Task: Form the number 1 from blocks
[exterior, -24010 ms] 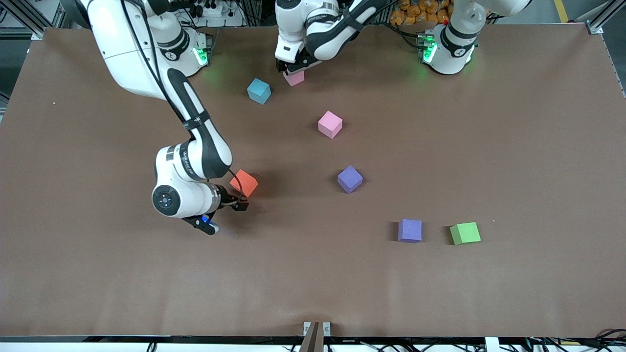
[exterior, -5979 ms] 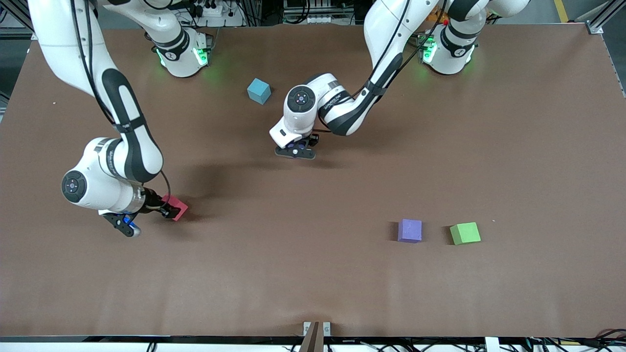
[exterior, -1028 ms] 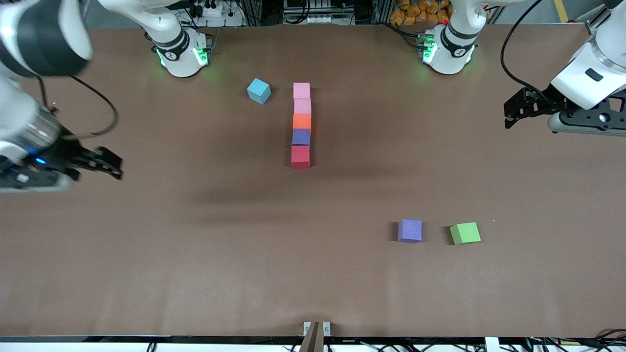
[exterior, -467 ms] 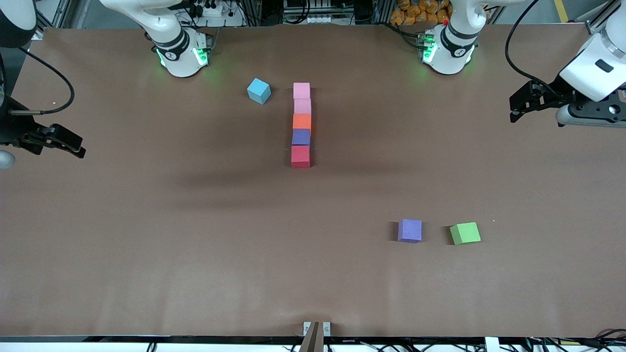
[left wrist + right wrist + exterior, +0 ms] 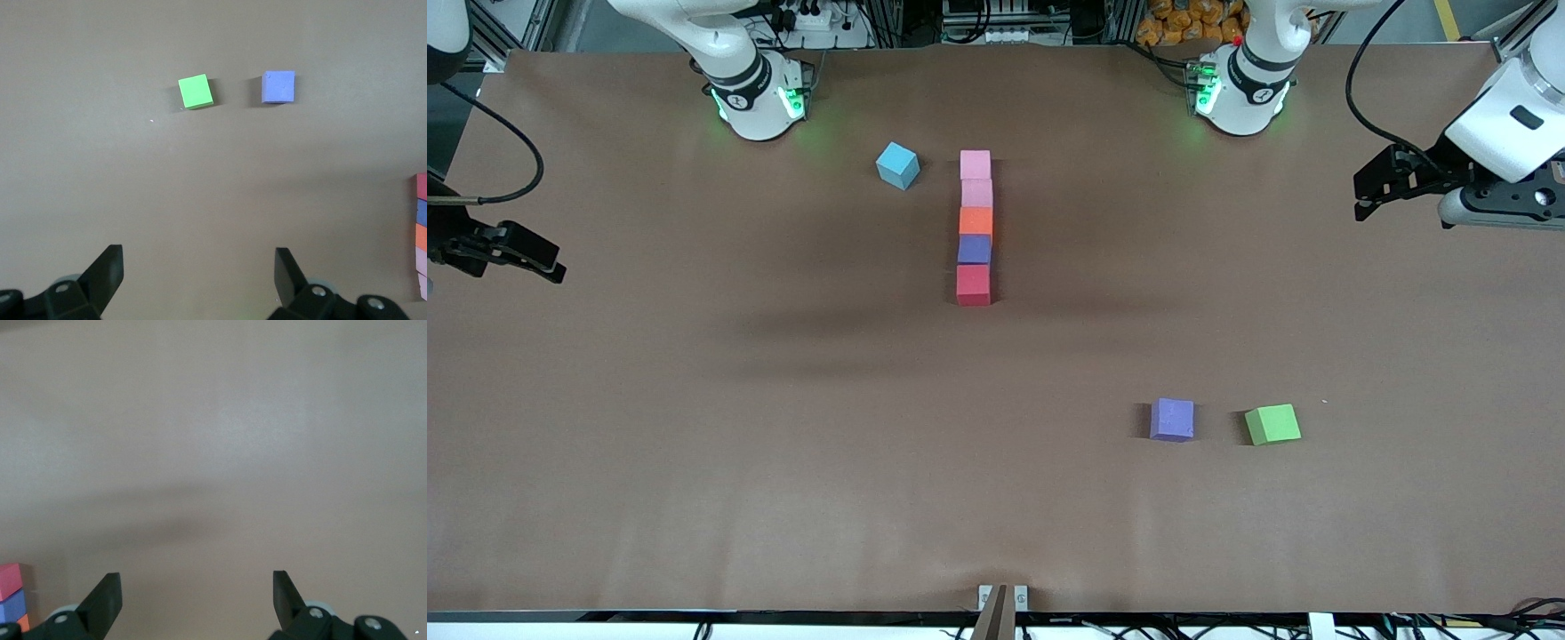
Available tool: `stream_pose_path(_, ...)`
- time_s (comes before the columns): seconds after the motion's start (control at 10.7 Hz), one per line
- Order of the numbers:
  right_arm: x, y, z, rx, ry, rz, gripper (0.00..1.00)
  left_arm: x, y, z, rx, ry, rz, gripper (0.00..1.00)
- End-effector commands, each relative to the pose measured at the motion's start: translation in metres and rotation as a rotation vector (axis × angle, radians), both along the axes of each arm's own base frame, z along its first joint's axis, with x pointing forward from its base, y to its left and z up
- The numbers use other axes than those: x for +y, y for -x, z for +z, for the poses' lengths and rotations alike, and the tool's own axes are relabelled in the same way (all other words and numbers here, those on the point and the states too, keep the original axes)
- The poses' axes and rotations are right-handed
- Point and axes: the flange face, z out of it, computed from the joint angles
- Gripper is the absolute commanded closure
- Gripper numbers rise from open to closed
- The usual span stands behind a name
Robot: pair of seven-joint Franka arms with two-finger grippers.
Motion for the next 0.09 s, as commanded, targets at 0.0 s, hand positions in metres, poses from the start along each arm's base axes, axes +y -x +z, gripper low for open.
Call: stream_pose_path(0.0,0.0005,0.0027,0.0058,0.001,0.004,0.014,0.00,0.0022,0.0081,0.0117,-0.001,0.019,-0.016,0.00)
